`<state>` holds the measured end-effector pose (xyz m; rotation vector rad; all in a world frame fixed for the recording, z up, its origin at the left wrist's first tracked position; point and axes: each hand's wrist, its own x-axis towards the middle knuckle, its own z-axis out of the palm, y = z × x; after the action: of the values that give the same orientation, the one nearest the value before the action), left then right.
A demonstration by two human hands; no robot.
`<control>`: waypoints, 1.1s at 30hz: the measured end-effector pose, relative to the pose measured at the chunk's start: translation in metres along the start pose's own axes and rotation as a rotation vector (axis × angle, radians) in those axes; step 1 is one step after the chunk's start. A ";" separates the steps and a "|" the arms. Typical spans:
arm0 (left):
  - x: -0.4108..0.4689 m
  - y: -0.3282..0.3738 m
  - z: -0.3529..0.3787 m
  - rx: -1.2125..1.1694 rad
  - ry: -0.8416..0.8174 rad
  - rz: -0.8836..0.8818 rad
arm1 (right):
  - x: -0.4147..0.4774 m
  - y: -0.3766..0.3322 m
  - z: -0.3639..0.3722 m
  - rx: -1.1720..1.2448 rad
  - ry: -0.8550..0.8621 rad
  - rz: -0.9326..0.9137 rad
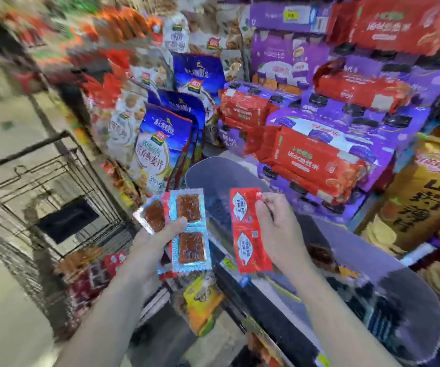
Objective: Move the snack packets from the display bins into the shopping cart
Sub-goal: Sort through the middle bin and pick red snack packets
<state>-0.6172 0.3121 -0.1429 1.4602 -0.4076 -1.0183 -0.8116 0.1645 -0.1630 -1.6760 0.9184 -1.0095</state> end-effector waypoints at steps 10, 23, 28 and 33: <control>-0.033 -0.008 -0.165 -0.159 0.190 0.014 | -0.016 -0.045 0.156 -0.031 -0.234 -0.021; -0.073 -0.013 -0.370 -0.319 0.510 0.019 | -0.047 -0.091 0.377 -0.027 -0.552 -0.093; -0.062 -0.013 -0.407 -0.346 0.592 0.006 | -0.032 -0.089 0.427 -0.051 -0.601 -0.093; -0.023 -0.014 -0.424 -0.384 0.657 -0.017 | 0.001 -0.058 0.478 -0.037 -0.708 -0.025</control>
<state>-0.3055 0.5944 -0.2062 1.3519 0.2636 -0.5375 -0.3653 0.3395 -0.2114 -1.8840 0.4433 -0.3504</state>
